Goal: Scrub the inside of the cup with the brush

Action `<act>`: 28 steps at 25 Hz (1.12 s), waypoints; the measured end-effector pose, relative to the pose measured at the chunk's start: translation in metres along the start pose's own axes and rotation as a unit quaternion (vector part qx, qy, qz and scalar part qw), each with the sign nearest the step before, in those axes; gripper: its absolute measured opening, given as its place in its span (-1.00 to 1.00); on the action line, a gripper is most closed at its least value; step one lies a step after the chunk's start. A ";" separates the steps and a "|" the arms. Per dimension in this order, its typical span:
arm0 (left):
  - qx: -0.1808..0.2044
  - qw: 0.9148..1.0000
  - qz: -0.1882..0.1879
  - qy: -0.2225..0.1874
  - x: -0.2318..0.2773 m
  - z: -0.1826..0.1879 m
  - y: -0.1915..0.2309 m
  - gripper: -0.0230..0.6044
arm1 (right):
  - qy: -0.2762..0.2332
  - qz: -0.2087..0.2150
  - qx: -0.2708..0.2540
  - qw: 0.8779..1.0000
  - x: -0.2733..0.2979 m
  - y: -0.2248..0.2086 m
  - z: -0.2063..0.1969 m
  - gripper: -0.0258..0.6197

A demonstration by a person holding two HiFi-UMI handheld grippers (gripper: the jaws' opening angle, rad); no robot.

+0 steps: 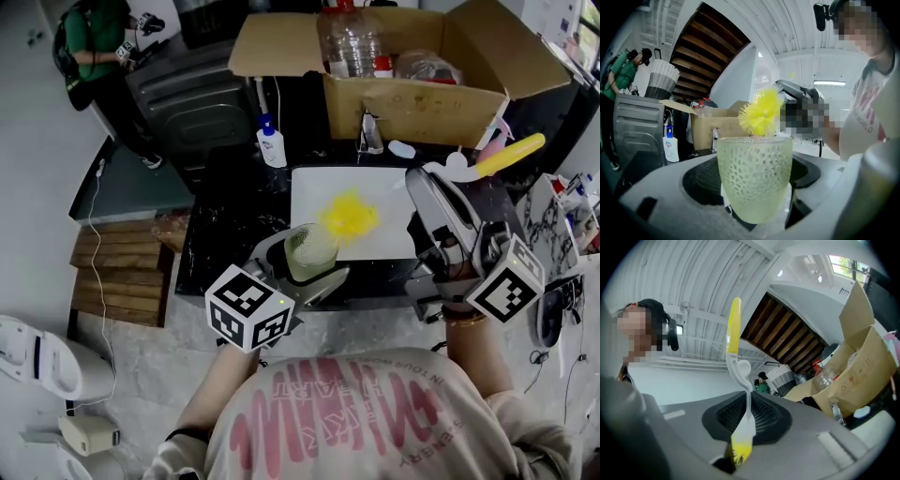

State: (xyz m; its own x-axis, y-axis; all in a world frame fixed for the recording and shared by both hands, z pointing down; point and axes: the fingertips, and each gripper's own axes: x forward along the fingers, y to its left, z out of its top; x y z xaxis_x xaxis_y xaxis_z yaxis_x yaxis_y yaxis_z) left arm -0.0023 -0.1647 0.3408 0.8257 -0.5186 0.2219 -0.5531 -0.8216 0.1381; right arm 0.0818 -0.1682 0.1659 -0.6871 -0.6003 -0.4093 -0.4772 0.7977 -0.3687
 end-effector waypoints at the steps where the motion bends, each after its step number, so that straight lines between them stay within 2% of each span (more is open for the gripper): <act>1: -0.005 1.000 0.004 -0.002 -0.002 0.000 0.002 0.31 | -0.002 -0.013 -0.004 1.000 -0.002 -0.005 0.002 -0.78; 4: -0.028 0.999 0.017 -0.022 -0.007 0.003 0.010 0.31 | 0.007 -0.064 -0.033 0.997 -0.010 -0.024 0.005 -0.78; 8: -0.069 0.995 0.026 -0.061 -0.015 0.009 0.020 0.32 | 0.020 -0.102 -0.023 0.994 -0.018 -0.044 -0.008 -0.78; 12: -0.075 0.995 0.038 -0.057 -0.018 0.003 0.027 0.32 | 0.048 -0.125 -0.031 0.990 -0.022 -0.056 -0.028 -0.78; 21: -0.076 0.995 0.037 -0.051 -0.018 -0.001 0.028 0.32 | 0.112 -0.145 -0.075 0.980 -0.019 -0.068 -0.065 -0.78; 28: -0.078 0.995 0.038 -0.052 -0.018 -0.002 0.031 0.32 | 0.151 -0.147 -0.071 0.975 -0.017 -0.074 -0.091 -0.78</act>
State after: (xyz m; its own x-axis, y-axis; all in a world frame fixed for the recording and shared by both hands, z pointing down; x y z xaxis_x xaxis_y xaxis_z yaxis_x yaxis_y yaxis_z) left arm -0.0340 -0.1804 0.3427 0.7830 -0.6066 0.1377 -0.6186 -0.7363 0.2742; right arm 0.0788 -0.2122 0.2761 -0.6286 -0.7771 -0.0317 -0.7341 0.6063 -0.3056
